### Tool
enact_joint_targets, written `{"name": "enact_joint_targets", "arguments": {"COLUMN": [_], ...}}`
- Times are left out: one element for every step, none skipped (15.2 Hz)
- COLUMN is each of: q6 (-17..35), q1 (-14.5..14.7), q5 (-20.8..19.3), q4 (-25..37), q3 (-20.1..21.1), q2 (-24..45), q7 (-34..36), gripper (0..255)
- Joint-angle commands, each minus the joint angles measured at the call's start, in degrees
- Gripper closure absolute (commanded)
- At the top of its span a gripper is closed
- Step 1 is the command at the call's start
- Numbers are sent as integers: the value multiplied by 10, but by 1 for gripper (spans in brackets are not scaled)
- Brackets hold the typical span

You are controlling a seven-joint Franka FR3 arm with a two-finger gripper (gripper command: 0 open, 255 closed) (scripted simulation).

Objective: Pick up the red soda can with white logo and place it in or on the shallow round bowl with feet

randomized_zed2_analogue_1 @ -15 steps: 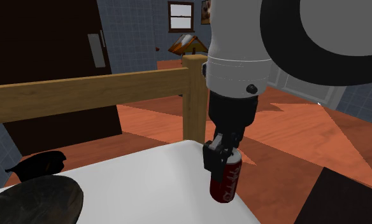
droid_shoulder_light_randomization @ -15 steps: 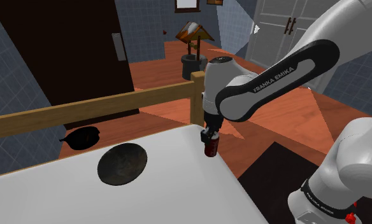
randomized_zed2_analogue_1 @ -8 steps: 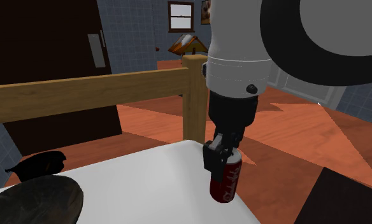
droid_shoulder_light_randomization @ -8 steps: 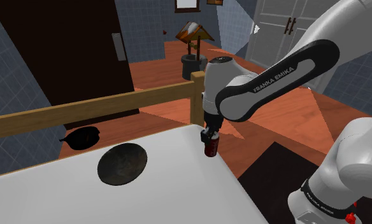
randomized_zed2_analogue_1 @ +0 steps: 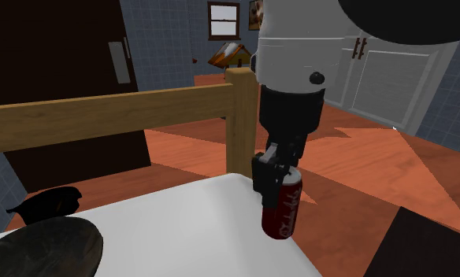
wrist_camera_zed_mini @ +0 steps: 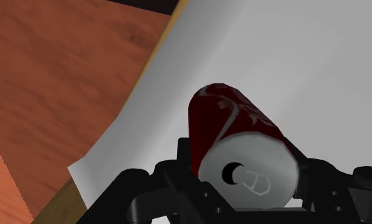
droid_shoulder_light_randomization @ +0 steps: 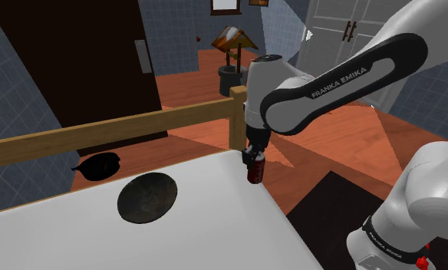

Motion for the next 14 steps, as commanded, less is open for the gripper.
{"name": "enact_joint_targets", "arguments": {"q6": [-18, -27, -36, -45, -54, -63, -72, -80, -89, -98, -106, -115, -123, -132], "q1": [1, 1, 1, 1, 2, 2, 2, 2, 2, 2, 2, 2, 2, 2], "q5": [1, 2, 2, 3, 3, 3, 3, 3, 3, 4, 4, 4, 4, 3], "q4": [6, 10, 14, 19, 23, 27, 32, 37, 42, 47, 52, 57, 62, 67], "q3": [-1, -2, -3, -4, -4, -5, -6, -7, -7, -8, -9, -10, -10, -11], "q2": [-12, -17, -22, -26, -31, -35, -40, -44, -48, -51, -55, -58, -62, -65], "q7": [-1, -2, -2, -3, -3, -3, -4, -4, -4, -5, -5, -5, -6, -6], "gripper": [255, 255, 255, 255, 255, 255, 255, 255, 255, 255, 255, 255, 255, 255]}}
